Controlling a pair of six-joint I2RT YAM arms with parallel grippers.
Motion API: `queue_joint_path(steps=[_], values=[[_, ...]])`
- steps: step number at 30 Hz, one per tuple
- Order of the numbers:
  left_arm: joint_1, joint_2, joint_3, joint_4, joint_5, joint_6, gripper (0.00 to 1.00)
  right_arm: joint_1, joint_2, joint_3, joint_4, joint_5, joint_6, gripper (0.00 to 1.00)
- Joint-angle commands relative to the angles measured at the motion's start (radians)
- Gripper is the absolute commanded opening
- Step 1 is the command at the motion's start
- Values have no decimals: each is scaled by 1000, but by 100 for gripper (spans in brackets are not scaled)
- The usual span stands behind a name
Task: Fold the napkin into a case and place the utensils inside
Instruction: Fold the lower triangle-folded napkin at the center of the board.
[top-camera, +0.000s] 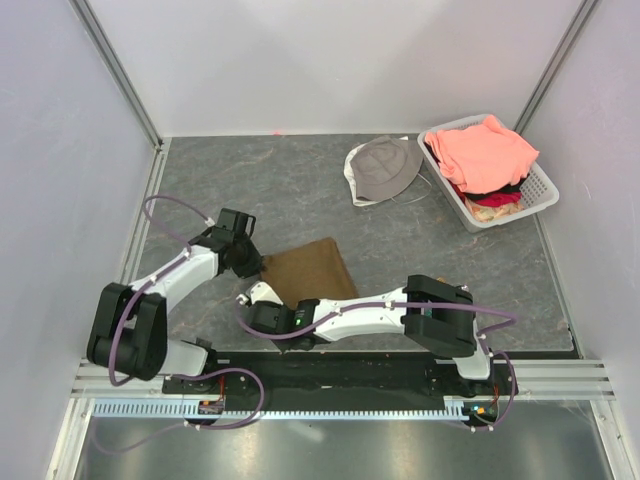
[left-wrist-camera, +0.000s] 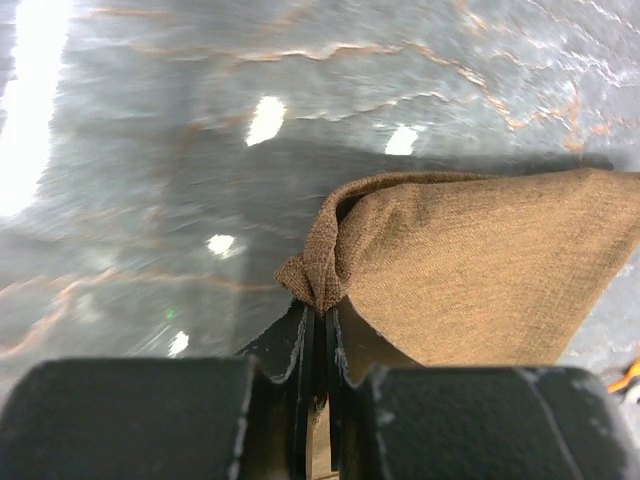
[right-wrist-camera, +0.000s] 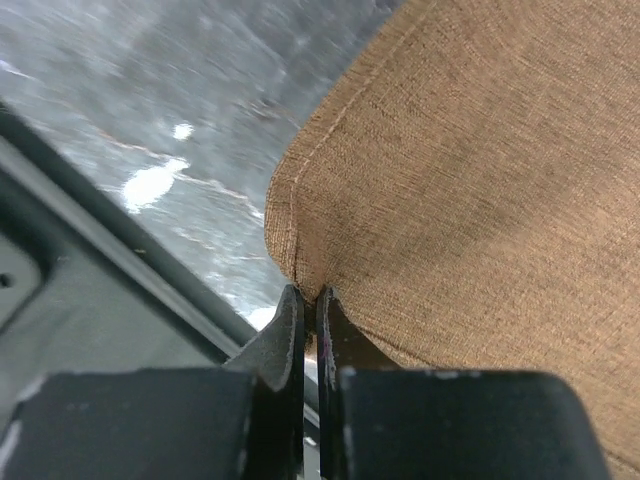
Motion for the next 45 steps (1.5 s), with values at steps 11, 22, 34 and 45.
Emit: queue_joint_path(steps=[11,22,34,45], values=[[-37,-35,136,-259,-303,-171,2,-136,-377,-532,717,-445,243,0],[-234,207,415,-516,-562,-320,2,-290,-463,-861,1040,-645,444,0],[-318,396,610,-720,-711,-451,2,-343,-564,-1048,1109,-653,512,0],[-321,352,479,-412,-501,-106,2,-349,-532,-987,926,-630,395,0]])
